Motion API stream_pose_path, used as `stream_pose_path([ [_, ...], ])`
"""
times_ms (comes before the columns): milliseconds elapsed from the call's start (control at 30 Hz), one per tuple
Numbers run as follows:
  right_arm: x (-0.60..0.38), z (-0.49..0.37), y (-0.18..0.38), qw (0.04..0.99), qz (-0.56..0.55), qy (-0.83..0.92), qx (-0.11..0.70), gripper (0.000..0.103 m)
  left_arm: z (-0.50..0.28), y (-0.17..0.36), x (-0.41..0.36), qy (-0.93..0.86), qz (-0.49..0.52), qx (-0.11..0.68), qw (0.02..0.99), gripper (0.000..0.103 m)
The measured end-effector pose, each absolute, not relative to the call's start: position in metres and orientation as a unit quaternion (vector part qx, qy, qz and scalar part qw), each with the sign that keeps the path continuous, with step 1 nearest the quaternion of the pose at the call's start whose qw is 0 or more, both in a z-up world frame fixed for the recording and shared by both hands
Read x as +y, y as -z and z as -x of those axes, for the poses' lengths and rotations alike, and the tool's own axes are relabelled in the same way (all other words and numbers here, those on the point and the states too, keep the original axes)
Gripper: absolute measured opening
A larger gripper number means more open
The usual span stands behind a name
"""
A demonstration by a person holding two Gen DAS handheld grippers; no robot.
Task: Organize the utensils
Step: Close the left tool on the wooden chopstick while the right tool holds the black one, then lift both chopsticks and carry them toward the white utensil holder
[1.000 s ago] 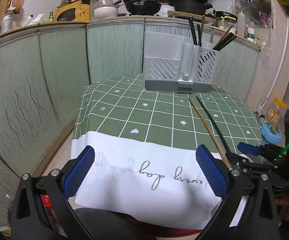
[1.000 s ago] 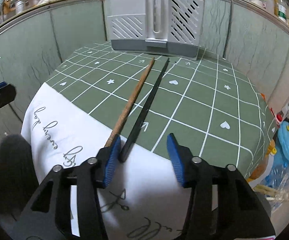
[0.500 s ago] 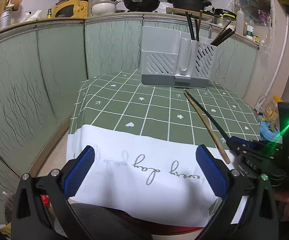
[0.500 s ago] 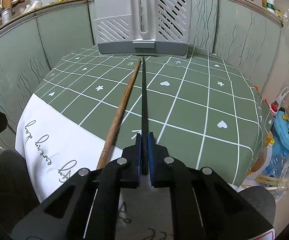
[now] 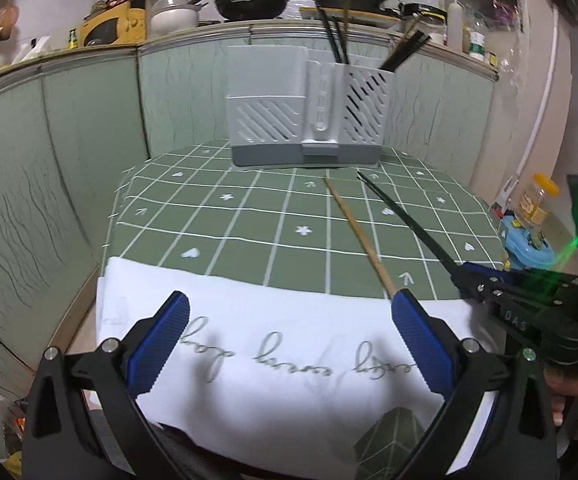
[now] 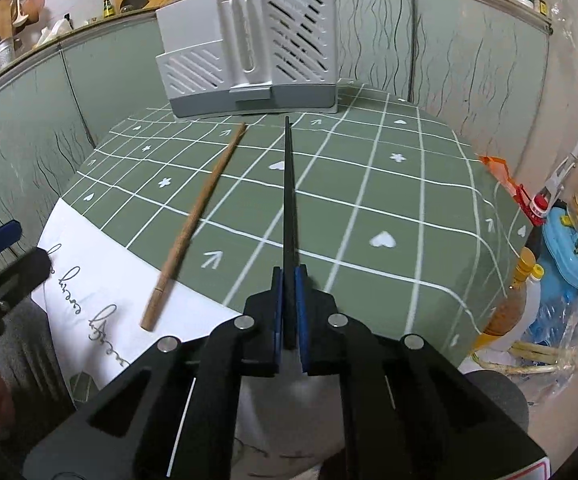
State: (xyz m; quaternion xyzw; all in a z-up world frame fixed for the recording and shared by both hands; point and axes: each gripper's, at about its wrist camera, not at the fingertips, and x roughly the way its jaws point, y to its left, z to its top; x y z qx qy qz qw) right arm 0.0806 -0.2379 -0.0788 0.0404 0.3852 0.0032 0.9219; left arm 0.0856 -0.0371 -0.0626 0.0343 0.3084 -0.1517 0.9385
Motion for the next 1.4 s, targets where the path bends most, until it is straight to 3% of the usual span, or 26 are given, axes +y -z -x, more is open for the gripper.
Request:
stream_pose_path([
  [267, -0.263, -0.071, 0.075, 0.923, -0.055, 0.004, 0.38, 0.006, -0.092, 0.072, -0.071, 0.17, -0.05, 0.309, 0.934, 0.099],
  [333, -0.268, -0.068, 0.073, 0.924, -0.057, 0.006, 0.377, 0.006, -0.095, 0.074, -0.078, 0.173, -0.049, 0.311, 0.933, 0.094],
  [400, -0.273, -0.066, 0.072, 0.925, -0.06, 0.007, 0.375, 0.006, -0.098, 0.079, -0.088, 0.175, -0.055, 0.318, 0.93, 0.082],
  [700, -0.289, -0.061, 0.075, 0.924, -0.075, 0.003, 0.376, 0.006, -0.107, 0.101, -0.122, 0.17, -0.089, 0.336, 0.922, 0.059],
  [800, -0.289, -0.059, 0.076, 0.924, -0.078, 0.003, 0.375, 0.006, -0.106, 0.101, -0.126, 0.17, -0.093, 0.333, 0.923, 0.041],
  [867, -0.291, -0.058, 0.076, 0.923, -0.081, 0.003, 0.375, 0.006, -0.106, 0.101, -0.128, 0.151, -0.099, 0.331, 0.926, 0.015],
  [900, -0.291, -0.057, 0.076, 0.923, -0.083, 0.004, 0.375, 0.006, -0.105, 0.101, -0.127, 0.14, -0.104, 0.33, 0.928, 0.008],
  [1400, -0.285, -0.054, 0.068, 0.924, -0.073, -0.008, 0.375, 0.006, -0.104, 0.078, -0.107, 0.165, -0.077, 0.337, 0.924, 0.008],
])
